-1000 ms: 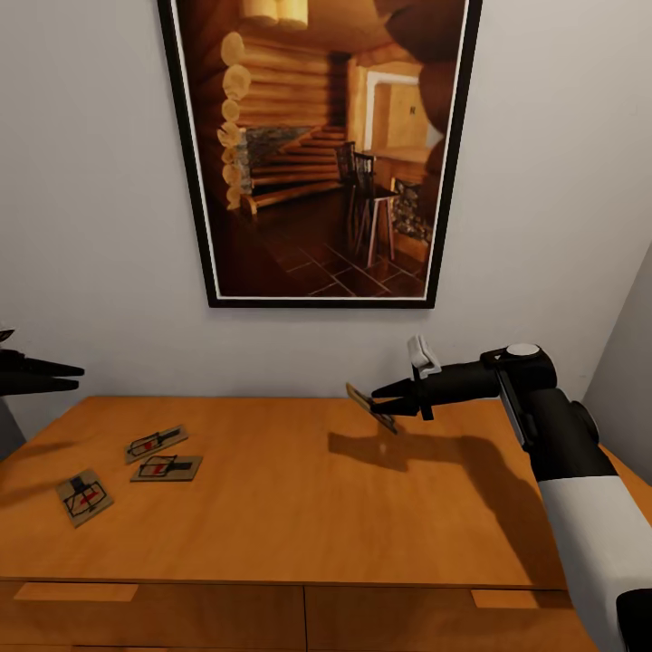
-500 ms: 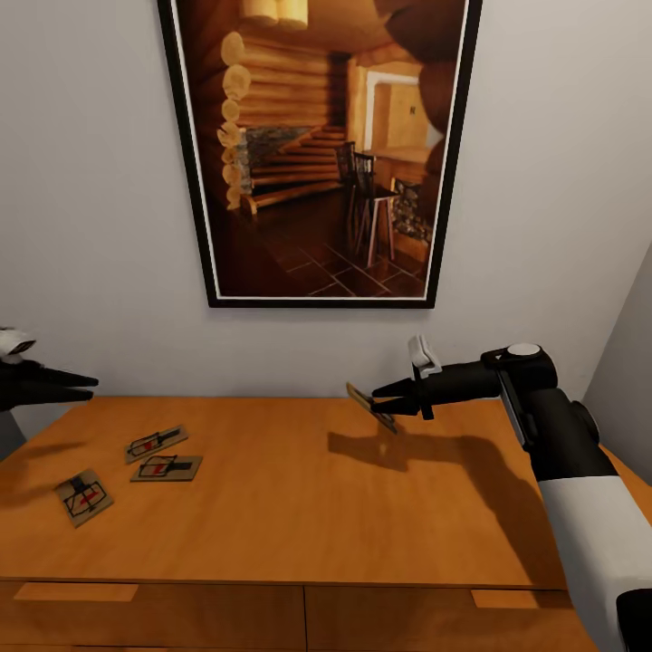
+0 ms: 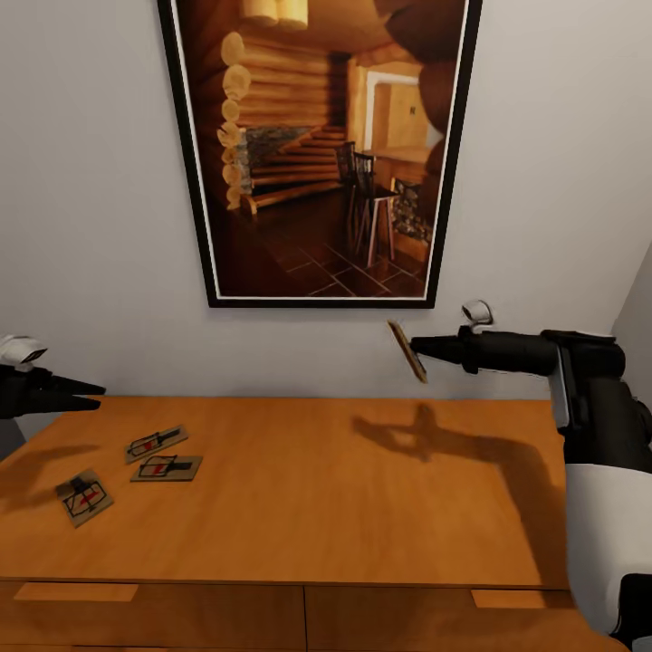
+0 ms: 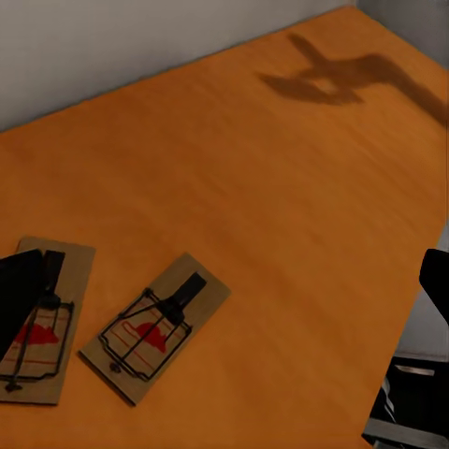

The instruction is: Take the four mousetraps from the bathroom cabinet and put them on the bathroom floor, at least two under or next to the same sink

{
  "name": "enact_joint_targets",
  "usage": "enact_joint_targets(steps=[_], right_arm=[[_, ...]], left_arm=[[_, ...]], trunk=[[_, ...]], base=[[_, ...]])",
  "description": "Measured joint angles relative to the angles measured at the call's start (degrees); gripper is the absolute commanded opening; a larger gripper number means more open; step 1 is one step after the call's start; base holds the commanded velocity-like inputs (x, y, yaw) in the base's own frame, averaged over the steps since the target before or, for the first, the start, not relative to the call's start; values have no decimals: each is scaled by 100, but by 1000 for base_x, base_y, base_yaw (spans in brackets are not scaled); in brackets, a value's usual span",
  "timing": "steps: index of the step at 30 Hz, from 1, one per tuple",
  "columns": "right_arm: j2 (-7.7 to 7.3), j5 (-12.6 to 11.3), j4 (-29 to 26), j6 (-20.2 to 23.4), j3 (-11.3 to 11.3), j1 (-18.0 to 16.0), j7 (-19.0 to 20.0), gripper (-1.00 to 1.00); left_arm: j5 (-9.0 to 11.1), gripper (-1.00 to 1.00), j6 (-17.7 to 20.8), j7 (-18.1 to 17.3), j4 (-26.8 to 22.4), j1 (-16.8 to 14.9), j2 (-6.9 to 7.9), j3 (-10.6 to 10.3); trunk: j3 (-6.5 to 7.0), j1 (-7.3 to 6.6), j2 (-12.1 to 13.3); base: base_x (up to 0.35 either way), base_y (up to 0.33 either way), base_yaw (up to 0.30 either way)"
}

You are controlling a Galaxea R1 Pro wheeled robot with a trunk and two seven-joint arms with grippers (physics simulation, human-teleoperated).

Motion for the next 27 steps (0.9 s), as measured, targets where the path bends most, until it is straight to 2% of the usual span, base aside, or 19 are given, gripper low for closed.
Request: enact_joint_targets(steps=[3,11,15,18,20,21,22,24,25,27], right_arm=[[4,-128,-18,121,-36,-151,-182,-100],[8,-153,-24,469,-36,-478,-1017,-100],[13,-154,3,537,-29,-514,-1139,-100],[27,-162,8,545,-11,-518,-1156,-100],[68,-162,9,542,-4,-519,-1166,-100],[83,-158,10,541,-3,-519,-1169,-100],[109,-151,10,541,-2,-519,-1182,-100],[170,-138,13,541,6,-520,-1227,-100],[184,-134,14,541,8,-520,-1242,-100],[220,-126,18,542,18,-520,-1299,-100]], left_arm=[[5,100,1,0,-1,5,-3,1],[-2,100,1,0,-1,-13,-129,5],[-22,100,7,2,4,-27,13,60],[-45,100,4,7,46,-24,256,76],[-60,100,1,11,70,-21,503,80],[-65,100,0,13,76,-15,577,79],[-82,100,-2,15,86,-8,739,79],[-280,100,-4,59,130,19,1118,74],[-370,100,-4,91,147,30,1213,69],[-815,100,-2,269,219,34,1481,56]], trunk=[[0,0,0],[0,0,0],[0,0,0],[0,0,0],[0,0,0],[0,0,0],[0,0,0],[0,0,0],[0,0,0],[0,0,0]], base=[[0,0,0],[0,0,0],[0,0,0],[0,0,0],[0,0,0],[0,0,0],[0,0,0],[0,0,0],[0,0,0],[0,0,0]])
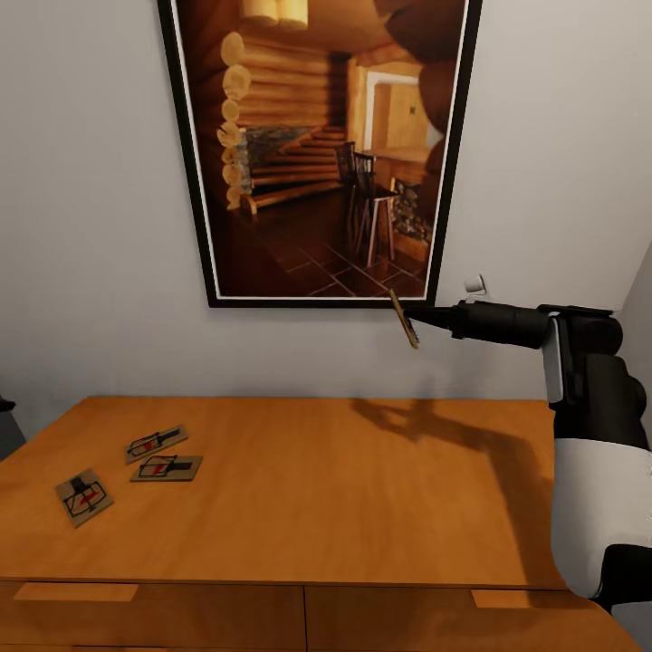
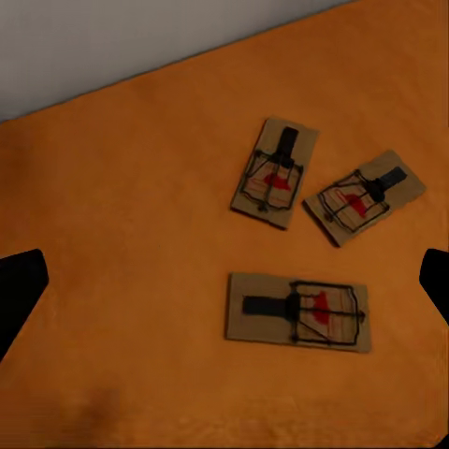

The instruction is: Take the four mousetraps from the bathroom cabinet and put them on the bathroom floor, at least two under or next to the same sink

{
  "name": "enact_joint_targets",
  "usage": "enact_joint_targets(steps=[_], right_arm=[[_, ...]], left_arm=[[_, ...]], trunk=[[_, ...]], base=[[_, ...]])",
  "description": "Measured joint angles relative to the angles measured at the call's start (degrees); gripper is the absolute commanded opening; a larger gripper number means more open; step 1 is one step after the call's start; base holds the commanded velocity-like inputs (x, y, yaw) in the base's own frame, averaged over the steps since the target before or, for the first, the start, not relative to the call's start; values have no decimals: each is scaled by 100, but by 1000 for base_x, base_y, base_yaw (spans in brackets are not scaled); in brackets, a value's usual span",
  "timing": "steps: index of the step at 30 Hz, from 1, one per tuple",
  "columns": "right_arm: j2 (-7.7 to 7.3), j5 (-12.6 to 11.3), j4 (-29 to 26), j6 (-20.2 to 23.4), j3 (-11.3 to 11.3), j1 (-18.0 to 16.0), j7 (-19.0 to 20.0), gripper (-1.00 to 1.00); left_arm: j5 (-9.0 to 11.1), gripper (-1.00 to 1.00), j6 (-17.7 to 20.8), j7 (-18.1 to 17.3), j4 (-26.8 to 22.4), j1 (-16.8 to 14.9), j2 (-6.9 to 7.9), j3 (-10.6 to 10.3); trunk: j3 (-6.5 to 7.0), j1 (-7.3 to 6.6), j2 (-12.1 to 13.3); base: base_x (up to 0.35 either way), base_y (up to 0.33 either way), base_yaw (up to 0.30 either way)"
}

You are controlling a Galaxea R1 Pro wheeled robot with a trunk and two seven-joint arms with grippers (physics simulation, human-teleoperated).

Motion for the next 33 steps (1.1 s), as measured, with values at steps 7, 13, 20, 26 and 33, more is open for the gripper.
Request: enact_joint_targets(steps=[7,13,20,26,33], right_arm=[[24,10,12,-4,72,0,-73,-100],[29,14,19,-14,151,0,-166,-100],[196,14,19,-35,175,0,-470,-100],[271,13,19,-43,293,1,-622,-100],[279,14,23,-44,316,1,-641,-100]], left_arm=[[-1203,100,7,272,298,15,196,2],[-1858,100,21,411,656,9,235,21],[-922,100,36,412,475,17,270,-162],[262,100,32,431,49,10,543,-565],[456,100,39,434,0,27,521,-616]], trunk=[[0,0,0],[0,0,0],[0,0,0],[-1,0,0],[-1,0,0]], base=[[0,0,0],[0,0,0],[0,0,0],[0,0,0],[0,0,0]])
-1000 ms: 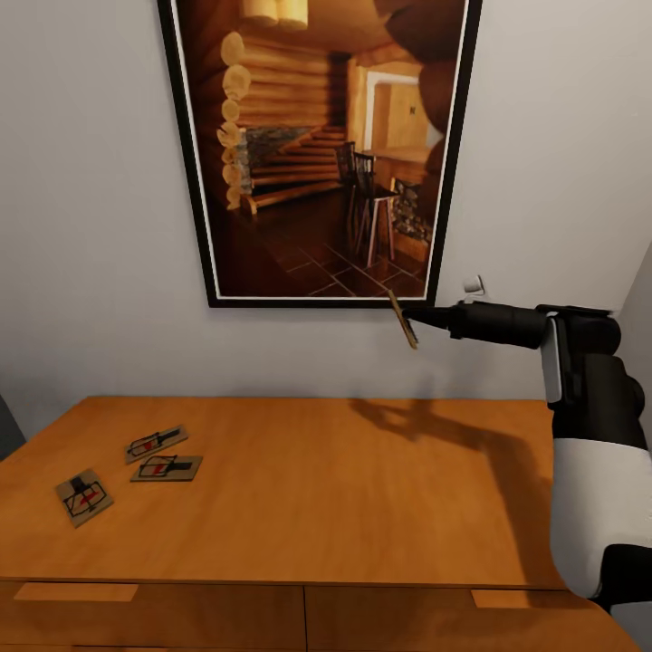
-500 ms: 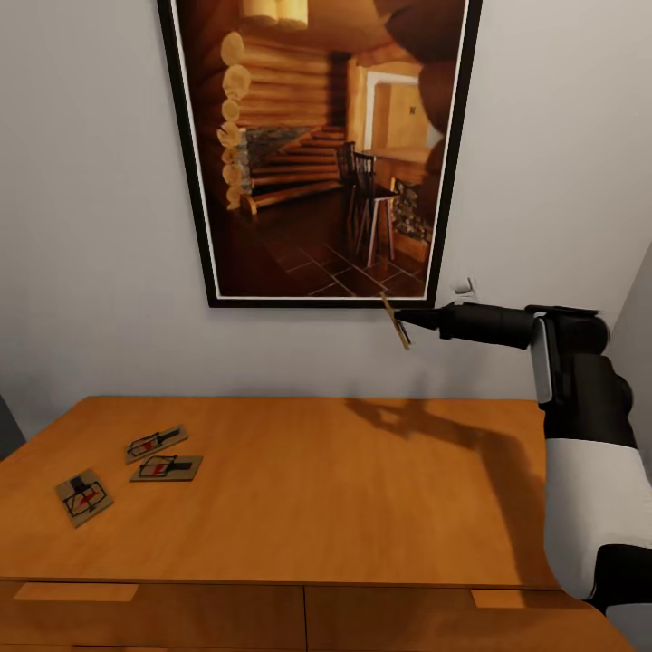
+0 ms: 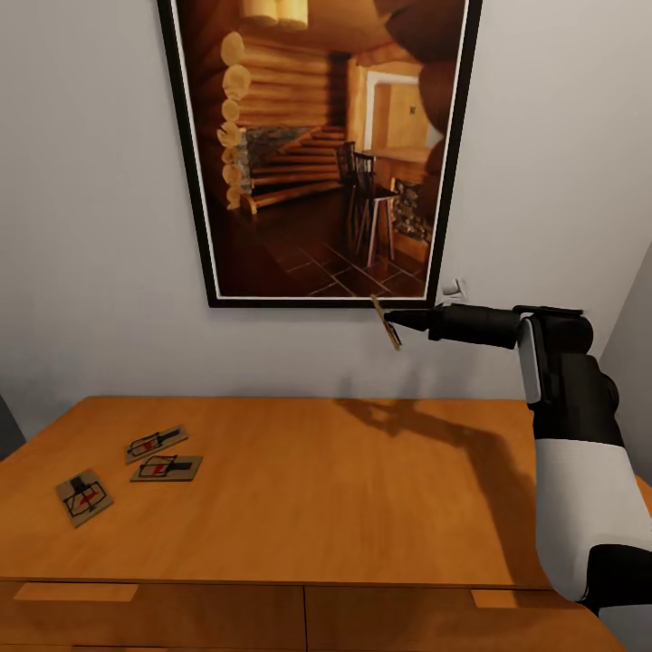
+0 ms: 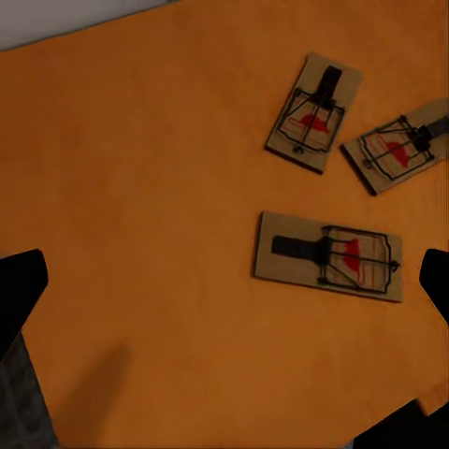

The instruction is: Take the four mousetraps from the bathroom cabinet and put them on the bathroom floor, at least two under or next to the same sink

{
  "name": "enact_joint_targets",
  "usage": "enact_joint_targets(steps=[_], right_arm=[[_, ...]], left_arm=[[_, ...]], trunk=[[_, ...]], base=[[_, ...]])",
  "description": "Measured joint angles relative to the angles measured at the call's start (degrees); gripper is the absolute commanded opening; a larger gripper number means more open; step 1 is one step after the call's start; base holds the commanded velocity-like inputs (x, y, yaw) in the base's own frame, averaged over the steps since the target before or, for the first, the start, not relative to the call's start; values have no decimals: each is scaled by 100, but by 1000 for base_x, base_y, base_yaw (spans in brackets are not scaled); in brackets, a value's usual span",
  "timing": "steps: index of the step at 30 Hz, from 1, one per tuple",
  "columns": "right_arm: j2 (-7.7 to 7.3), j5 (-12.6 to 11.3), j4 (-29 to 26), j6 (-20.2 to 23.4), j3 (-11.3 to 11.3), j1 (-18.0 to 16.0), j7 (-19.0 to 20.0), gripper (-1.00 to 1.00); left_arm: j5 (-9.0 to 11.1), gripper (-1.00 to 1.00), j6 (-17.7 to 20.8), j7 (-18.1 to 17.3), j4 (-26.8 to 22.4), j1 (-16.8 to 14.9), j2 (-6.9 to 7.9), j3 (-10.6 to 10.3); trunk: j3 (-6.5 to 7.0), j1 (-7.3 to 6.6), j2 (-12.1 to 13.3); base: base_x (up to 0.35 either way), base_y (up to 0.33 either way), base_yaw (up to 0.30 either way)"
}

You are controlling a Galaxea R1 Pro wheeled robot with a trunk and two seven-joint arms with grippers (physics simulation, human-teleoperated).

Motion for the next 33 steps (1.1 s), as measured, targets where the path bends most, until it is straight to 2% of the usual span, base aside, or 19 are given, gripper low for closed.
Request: enact_joint_targets(steps=[3,4,10,14,18,23,30,31,33], right_arm=[[1,0,-1,-3,2,0,-1,-100],[4,0,-2,-6,2,1,-1,-100],[10,0,5,-10,4,13,-2,-100],[11,0,6,-11,18,16,-6,-100],[11,5,3,-9,261,17,-15,-100],[24,1,3,-8,324,17,-130,-100],[216,7,6,-12,350,22,-434,-100],[234,7,6,-12,378,23,-490,-100],[256,8,4,-11,544,25,-579,-100]], left_arm=[[11,100,6,6,-4,4,-179,-9],[10,100,7,9,-8,19,-298,-17],[1,100,9,57,-5,3,-577,-30],[-3,100,11,161,-3,-1,-631,-34],[-3,100,11,217,62,-1,-660,-35],[-10,100,6,265,84,-1,-677,-49],[-19,100,0,391,99,-2,-689,9],[-22,100,-5,442,166,0,-715,23],[-27,100,-13,796,507,3,-906,59]], trunk=[[0,0,0],[0,0,1],[0,0,1],[0,0,0],[0,0,0],[0,0,0],[0,0,0],[0,0,1],[0,0,1]], base=[[0,0,0],[0,0,0],[0,0,0],[0,0,0],[0,0,0],[0,0,0],[0,0,0],[0,0,0],[0,0,0]])
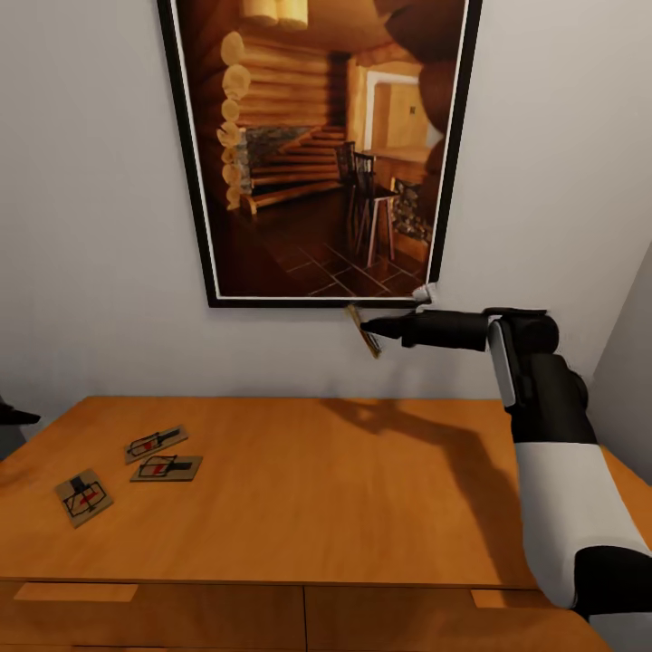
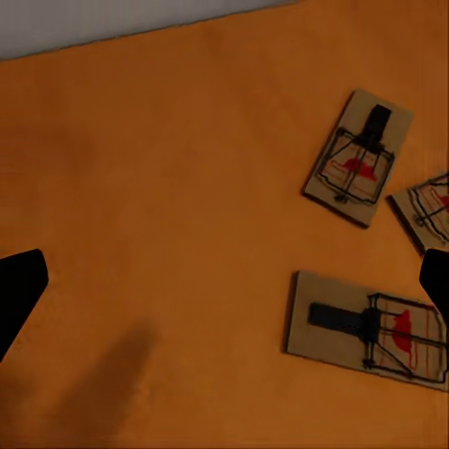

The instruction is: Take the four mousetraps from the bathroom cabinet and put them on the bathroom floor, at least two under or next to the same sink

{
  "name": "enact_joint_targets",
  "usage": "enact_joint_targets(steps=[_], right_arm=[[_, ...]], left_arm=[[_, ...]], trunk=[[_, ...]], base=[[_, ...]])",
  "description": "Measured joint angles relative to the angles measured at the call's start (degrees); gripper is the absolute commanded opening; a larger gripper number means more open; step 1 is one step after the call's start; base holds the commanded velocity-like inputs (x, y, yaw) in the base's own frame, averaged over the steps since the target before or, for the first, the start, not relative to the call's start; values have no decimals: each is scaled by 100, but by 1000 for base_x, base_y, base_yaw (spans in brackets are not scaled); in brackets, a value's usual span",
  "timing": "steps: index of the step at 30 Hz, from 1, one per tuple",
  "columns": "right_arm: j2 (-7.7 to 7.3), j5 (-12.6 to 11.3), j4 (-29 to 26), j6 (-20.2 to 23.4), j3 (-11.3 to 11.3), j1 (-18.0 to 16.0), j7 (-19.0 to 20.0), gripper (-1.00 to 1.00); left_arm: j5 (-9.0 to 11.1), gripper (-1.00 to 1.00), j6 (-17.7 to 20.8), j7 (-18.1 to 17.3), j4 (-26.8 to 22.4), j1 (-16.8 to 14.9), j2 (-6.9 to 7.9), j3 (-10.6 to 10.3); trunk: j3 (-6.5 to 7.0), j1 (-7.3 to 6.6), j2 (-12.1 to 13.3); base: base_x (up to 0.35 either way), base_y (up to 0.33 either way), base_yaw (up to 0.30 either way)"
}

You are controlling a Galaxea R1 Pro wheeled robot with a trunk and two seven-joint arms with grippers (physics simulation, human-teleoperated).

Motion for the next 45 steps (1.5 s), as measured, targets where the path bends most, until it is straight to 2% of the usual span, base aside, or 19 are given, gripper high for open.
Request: enact_joint_targets(steps=[1,3,4,5,9,13,14,17,23,25,28,31,37,39,45], right_arm=[[4,4,0,0,86,0,-19,-100],[27,16,-3,13,254,1,-53,-100],[29,19,-3,11,270,1,-65,-100],[36,20,-3,11,298,2,-127,-100],[51,-5,2,6,332,5,-452,-100],[216,3,1,8,384,10,-582,-100],[280,0,-1,7,401,11,-725,-100],[295,-1,1,5,405,11,-840,-100],[301,-4,3,5,407,12,-902,-100],[301,-3,3,6,407,11,-906,-100],[301,0,2,5,406,17,-909,-100],[301,-2,2,5,403,19,-909,-100],[301,-5,3,5,404,26,-909,-100],[301,-7,2,5,406,28,-909,-100],[301,-8,3,5,406,28,-909,-100]], left_arm=[[0,100,-3,202,140,-2,-117,10],[5,100,-16,869,340,-38,-534,14],[8,100,-18,986,347,-54,-611,16],[10,100,-19,1278,336,-68,-802,27],[2,100,-33,1898,227,-251,-1427,40],[-12,100,-30,2534,261,-673,-1994,-6],[19,100,-19,2723,205,-759,-2252,-14],[-2,100,-26,2762,182,-780,-2381,-18],[0,100,-30,2771,179,-783,-2547,-71],[-1,100,-34,2769,179,-776,-2628,-193],[10,100,-35,2759,173,-766,-2699,-547],[17,100,-36,2751,171,-758,-2717,-794],[27,100,-36,2726,172,-751,-2719,-1081],[33,100,-30,2579,145,-752,-2702,-1257],[18,100,-35,2111,30,-753,-2646,-1322]], trunk=[[0,0,0],[0,0,0],[0,0,0],[0,0,0],[0,0,0],[0,0,0],[0,0,0],[0,0,-1],[0,0,-1],[0,0,-1],[0,0,-1],[0,0,-1],[0,0,-1],[0,0,-1],[1,0,-1]], base=[[0,0,0],[0,0,0],[0,0,0],[0,0,0],[0,0,0],[0,0,0],[0,0,0],[0,0,0],[0,0,0],[0,0,0],[0,0,0],[0,0,0],[0,0,0],[0,0,0],[0,0,0]])
